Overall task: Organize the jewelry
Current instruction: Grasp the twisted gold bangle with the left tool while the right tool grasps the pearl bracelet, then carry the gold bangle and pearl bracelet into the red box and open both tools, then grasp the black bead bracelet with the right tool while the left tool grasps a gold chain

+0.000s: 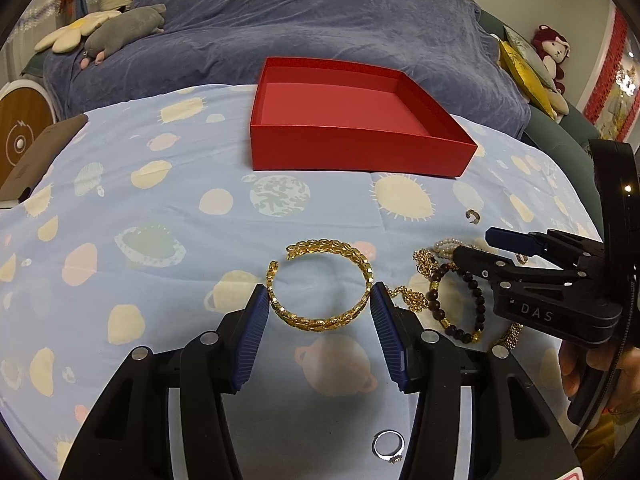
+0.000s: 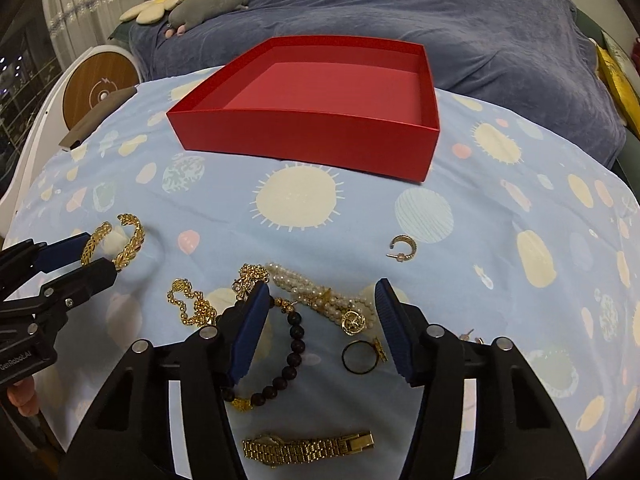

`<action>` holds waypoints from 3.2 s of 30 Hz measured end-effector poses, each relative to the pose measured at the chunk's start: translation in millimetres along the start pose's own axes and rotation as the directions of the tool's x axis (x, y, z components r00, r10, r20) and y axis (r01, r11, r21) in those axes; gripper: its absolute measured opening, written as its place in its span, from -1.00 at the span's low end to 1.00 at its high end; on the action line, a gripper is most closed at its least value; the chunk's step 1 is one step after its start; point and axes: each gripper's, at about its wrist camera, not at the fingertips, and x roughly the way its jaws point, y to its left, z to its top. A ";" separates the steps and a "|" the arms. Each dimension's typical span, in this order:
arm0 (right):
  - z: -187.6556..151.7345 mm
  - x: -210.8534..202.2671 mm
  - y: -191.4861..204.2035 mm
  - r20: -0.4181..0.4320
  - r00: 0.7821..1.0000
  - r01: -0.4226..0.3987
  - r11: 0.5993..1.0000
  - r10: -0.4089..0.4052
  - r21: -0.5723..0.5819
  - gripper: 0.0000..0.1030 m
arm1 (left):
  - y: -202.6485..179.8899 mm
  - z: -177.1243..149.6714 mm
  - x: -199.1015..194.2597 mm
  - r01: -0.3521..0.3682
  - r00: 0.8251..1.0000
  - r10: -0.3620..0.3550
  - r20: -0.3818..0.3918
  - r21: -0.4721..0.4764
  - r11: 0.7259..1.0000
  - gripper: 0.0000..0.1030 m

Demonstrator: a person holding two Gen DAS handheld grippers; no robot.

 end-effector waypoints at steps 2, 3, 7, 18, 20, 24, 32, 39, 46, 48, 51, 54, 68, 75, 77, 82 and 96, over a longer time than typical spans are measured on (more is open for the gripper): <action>1.6 5.3 -0.1 -0.013 1.000 -0.005 1.000 0.005 -0.006 -0.23 | -1.1 0.1 0.7 0.006 1.000 -0.006 0.000 0.003 1.000 -0.03; 1.6 8.0 -1.0 -0.021 1.000 -0.008 1.000 0.008 -0.001 -0.34 | -1.9 0.0 0.5 0.007 1.000 -0.007 0.001 0.007 1.000 -0.03; 0.0 12.2 -3.5 -0.035 0.999 -0.018 1.000 0.018 0.013 -0.55 | -2.6 -1.2 0.3 0.015 1.000 -0.015 0.001 0.015 1.000 -0.03; 15.9 -42.9 5.5 0.091 0.993 -0.083 0.996 0.080 0.034 -0.76 | 0.2 12.4 -17.3 0.021 0.999 -0.021 0.035 0.001 1.000 -0.03; 25.7 -56.0 4.1 0.120 0.989 -0.095 0.994 0.088 0.051 -0.76 | 0.3 24.1 -24.9 0.041 0.998 -0.041 0.046 0.001 0.999 -0.03; 61.0 -70.8 -2.8 0.183 0.979 -0.098 0.993 0.085 0.063 -0.76 | -3.9 64.7 -34.5 0.018 0.994 -0.024 0.109 0.055 0.998 -0.03; 161.5 -35.5 -35.3 0.207 0.977 -0.068 0.992 0.044 0.111 -0.76 | 1.2 168.9 18.4 0.016 0.991 -0.026 0.129 0.071 0.997 -0.03; 210.5 42.4 -57.8 0.129 0.991 -0.045 0.988 0.026 0.146 -0.76 | 11.2 226.5 87.9 -0.002 0.994 -0.004 0.108 0.061 0.998 -0.06; 224.6 90.2 -73.4 0.086 0.996 -0.004 0.985 -0.011 0.172 -0.75 | 18.5 255.4 136.8 -0.019 0.997 0.016 0.079 0.035 0.999 -0.25; 226.8 97.0 -75.6 0.074 0.997 0.021 0.985 -0.034 0.171 -0.73 | 19.7 257.1 144.5 -0.032 0.997 0.029 0.073 0.031 0.999 -0.25; 223.3 92.4 -77.0 0.099 0.993 0.042 0.982 -0.061 0.182 -0.64 | 23.6 254.2 146.2 -0.037 0.996 0.036 0.078 0.019 0.999 -0.16; 213.3 76.7 -76.3 0.142 0.987 0.046 0.982 -0.073 0.184 -0.36 | 27.4 247.7 138.8 -0.042 0.995 0.041 0.090 0.012 0.999 0.06; 99.9 -61.4 -51.6 0.224 0.974 -0.085 0.980 0.043 0.180 -0.19 | 23.6 147.1 24.0 -0.010 0.994 0.005 0.110 0.047 0.999 0.37; 25.1 -95.7 -29.4 0.213 0.976 -0.097 0.973 0.052 0.208 -0.19 | 7.5 74.0 -19.2 -0.027 0.996 0.021 0.090 0.073 0.997 0.38; 5.3 -95.5 -21.7 0.189 0.979 -0.111 0.970 0.070 0.215 -0.19 | 7.1 55.3 -24.9 -0.015 0.997 0.011 0.080 0.046 0.999 0.38; -31.3 -84.9 -2.3 0.137 0.988 -0.097 0.979 0.073 0.181 -0.19 | 2.4 17.7 -28.6 -0.027 0.998 0.024 0.056 0.051 0.998 0.38; -43.1 -26.9 18.7 0.035 0.999 -0.043 0.993 0.040 0.106 -0.52 | -3.3 -7.8 -1.0 -0.035 0.999 0.036 -0.008 0.098 0.995 0.38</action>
